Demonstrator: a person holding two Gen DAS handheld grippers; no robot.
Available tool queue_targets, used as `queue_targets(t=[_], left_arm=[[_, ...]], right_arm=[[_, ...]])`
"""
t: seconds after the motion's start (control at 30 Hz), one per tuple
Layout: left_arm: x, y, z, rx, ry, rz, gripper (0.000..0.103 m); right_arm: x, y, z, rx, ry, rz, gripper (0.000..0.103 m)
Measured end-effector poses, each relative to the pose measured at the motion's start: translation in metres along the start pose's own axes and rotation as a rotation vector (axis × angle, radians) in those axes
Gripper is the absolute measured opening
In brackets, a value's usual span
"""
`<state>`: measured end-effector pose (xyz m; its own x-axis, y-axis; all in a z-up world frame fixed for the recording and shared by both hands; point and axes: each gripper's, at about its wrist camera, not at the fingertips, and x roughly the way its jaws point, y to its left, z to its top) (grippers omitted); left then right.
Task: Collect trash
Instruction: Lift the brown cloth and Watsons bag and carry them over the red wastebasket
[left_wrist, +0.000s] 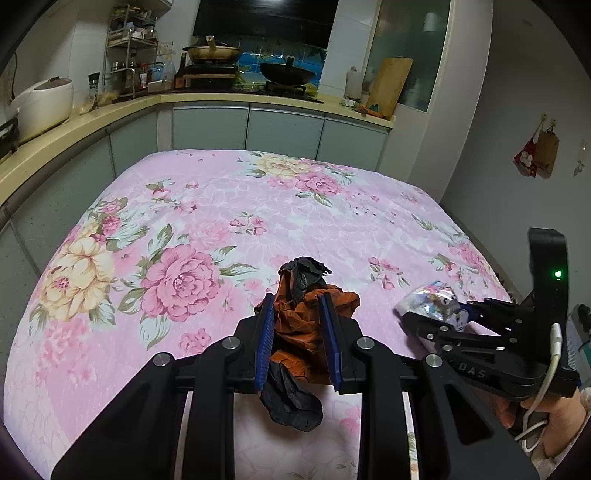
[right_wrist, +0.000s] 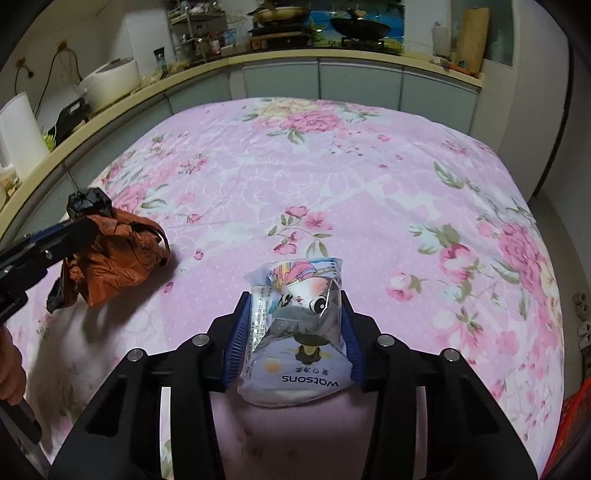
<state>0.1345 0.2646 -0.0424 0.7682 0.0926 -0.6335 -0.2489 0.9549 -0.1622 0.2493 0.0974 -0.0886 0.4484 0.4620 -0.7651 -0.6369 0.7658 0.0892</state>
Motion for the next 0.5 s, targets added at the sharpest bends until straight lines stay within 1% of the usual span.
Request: queue_targets(t=[0.13, 0.3, 0.5], left_arm=[[-0.007, -0.008, 0.0, 0.016, -0.016, 0.01, 0.023], [-0.015, -0.022, -0.001, 0.051, -0.034, 0.012, 0.023], [-0.032, -0.042, 0.0, 0.084, -0.08, 0.019, 0.023]], right_arm=[[-0.02, -0.006, -0.004, 0.045, -0.048, -0.003, 0.042], [-0.05, -0.008, -0.012, 0.071, -0.108, -0.01, 0.042], [-0.09, -0.017, -0.019, 0.122, -0.188, -0.009, 0.042]])
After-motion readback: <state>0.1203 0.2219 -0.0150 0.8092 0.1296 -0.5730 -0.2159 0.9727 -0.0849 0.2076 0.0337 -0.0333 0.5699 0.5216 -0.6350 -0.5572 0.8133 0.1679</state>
